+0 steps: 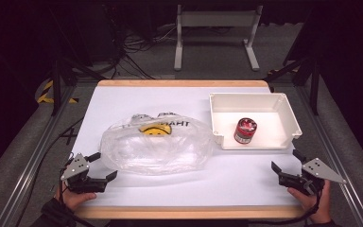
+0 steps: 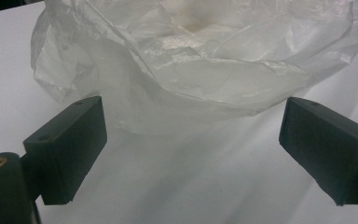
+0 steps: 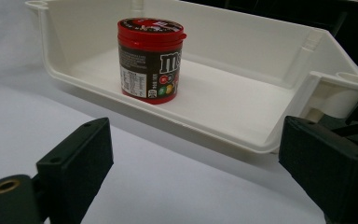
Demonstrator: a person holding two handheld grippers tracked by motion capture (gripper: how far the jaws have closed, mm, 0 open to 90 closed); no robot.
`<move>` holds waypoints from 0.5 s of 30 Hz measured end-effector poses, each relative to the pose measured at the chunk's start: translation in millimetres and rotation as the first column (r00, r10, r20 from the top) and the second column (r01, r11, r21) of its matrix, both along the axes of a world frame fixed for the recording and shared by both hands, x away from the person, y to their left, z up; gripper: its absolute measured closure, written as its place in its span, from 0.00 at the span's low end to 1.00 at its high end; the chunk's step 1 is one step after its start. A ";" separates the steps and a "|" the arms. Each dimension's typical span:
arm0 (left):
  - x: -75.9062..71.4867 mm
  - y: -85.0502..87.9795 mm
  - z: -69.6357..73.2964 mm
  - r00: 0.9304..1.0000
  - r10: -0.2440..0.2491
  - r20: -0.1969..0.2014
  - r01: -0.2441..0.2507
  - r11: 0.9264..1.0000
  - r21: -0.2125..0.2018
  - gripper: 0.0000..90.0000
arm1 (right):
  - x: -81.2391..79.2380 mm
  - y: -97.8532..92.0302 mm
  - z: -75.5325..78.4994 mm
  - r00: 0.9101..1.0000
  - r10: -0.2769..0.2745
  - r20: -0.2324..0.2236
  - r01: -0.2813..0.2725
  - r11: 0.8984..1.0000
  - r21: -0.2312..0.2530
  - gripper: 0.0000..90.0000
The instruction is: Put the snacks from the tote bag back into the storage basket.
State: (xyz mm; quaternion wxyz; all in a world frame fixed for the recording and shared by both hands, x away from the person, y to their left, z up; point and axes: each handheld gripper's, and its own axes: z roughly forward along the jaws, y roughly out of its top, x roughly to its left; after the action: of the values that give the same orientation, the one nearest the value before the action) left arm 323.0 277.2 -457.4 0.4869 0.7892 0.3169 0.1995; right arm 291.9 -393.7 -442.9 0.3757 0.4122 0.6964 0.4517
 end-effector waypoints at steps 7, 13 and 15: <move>-1.2 -0.1 0.0 1.000 -0.005 0.007 0.005 1.000 0.003 0.09 | 0.9 0.4 -0.2 1.000 -0.002 -0.006 0.002 1.000 0.002 0.11; 0.1 -0.3 0.1 1.000 -0.010 -0.003 0.010 1.000 0.005 0.09 | 1.8 1.7 -0.2 1.000 -0.008 -0.015 0.007 1.000 -0.012 0.11; 0.2 -0.7 0.0 1.000 -0.009 -0.007 0.009 1.000 0.005 0.09 | 2.3 2.2 -0.3 1.000 -0.008 -0.019 0.008 1.000 -0.018 0.11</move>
State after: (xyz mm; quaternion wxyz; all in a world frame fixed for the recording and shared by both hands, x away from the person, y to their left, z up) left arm 323.2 276.5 -457.4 0.4846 0.7926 0.3144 0.1952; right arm 294.2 -391.5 -443.1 0.3745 0.4158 0.7024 0.4400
